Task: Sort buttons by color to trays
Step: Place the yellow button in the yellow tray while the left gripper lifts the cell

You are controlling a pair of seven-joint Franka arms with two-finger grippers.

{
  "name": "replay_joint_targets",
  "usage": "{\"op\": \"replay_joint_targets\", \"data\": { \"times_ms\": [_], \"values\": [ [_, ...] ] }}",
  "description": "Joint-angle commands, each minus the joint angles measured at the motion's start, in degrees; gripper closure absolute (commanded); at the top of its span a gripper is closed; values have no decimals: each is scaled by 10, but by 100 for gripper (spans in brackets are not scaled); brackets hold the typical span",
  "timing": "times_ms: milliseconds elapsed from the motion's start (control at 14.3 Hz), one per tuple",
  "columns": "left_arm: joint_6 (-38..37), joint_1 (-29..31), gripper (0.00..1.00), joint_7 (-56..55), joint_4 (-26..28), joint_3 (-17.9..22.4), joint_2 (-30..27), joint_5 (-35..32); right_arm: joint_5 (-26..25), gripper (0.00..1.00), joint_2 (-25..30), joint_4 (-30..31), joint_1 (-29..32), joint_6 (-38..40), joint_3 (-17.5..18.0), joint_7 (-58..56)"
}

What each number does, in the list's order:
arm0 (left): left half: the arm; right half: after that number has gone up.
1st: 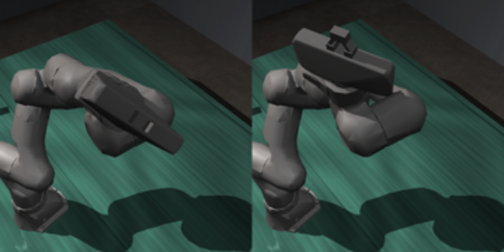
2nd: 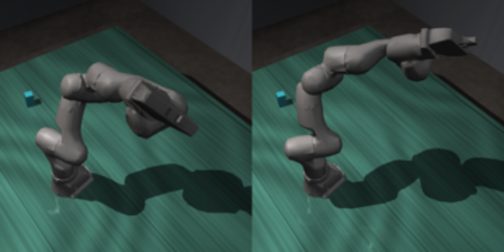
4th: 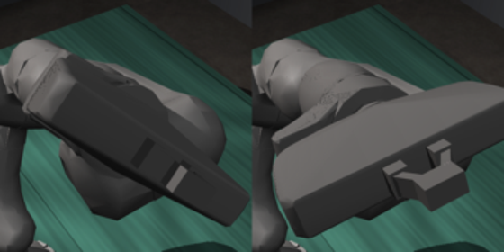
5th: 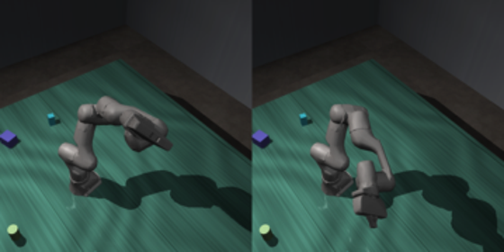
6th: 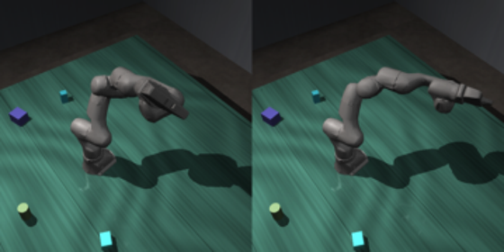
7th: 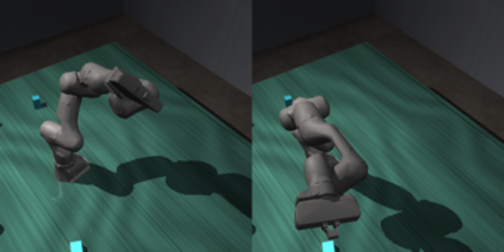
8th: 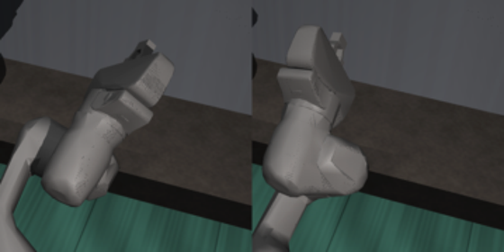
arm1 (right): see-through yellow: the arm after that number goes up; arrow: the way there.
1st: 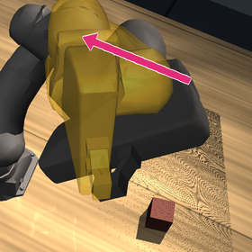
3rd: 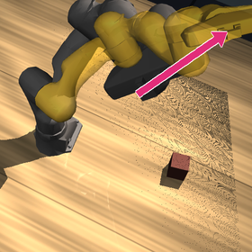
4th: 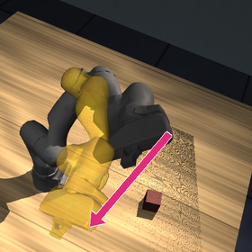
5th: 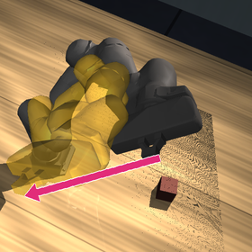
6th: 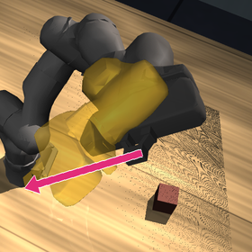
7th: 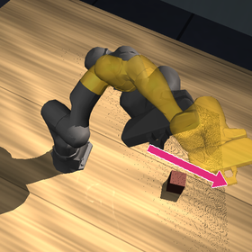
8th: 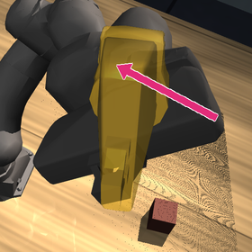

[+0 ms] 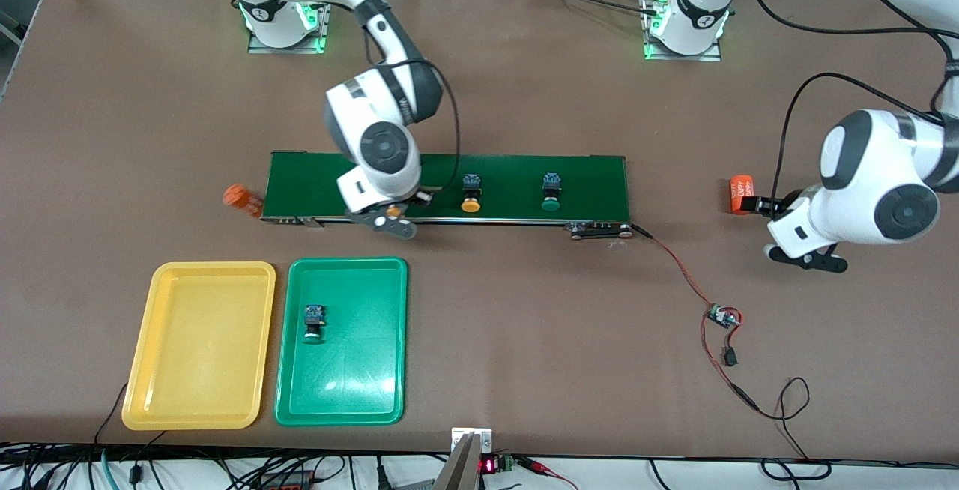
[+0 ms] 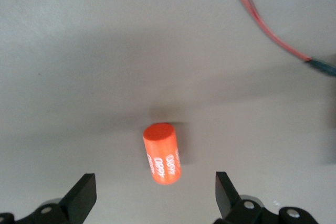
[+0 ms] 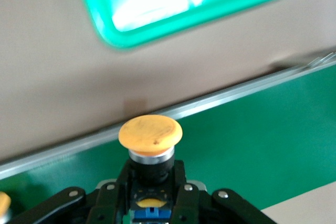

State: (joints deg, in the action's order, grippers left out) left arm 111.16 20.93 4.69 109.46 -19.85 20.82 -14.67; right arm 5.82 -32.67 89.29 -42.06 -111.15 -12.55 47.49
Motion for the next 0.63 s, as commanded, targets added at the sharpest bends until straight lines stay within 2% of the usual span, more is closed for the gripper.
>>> {"op": "replay_joint_targets", "data": {
  "times_ms": [0,209,419,489,558],
  "values": [
    [132,-29,0,50,149,67,-70,17,-5,100,8,-39,74,30,0,-42],
    [249,-31,0,57,225,84,-62,17,-29,100,-1,-44,168,16,-6,-152],
    [311,-29,0,57,254,86,-38,17,-32,100,-52,-89,241,-7,-6,-288],
    [318,-28,6,57,257,87,-31,17,-34,100,-76,-106,257,-8,-6,-327],
    [318,-28,21,57,259,88,-29,17,-48,100,-100,-118,269,-12,-8,-373]
  ]
}}
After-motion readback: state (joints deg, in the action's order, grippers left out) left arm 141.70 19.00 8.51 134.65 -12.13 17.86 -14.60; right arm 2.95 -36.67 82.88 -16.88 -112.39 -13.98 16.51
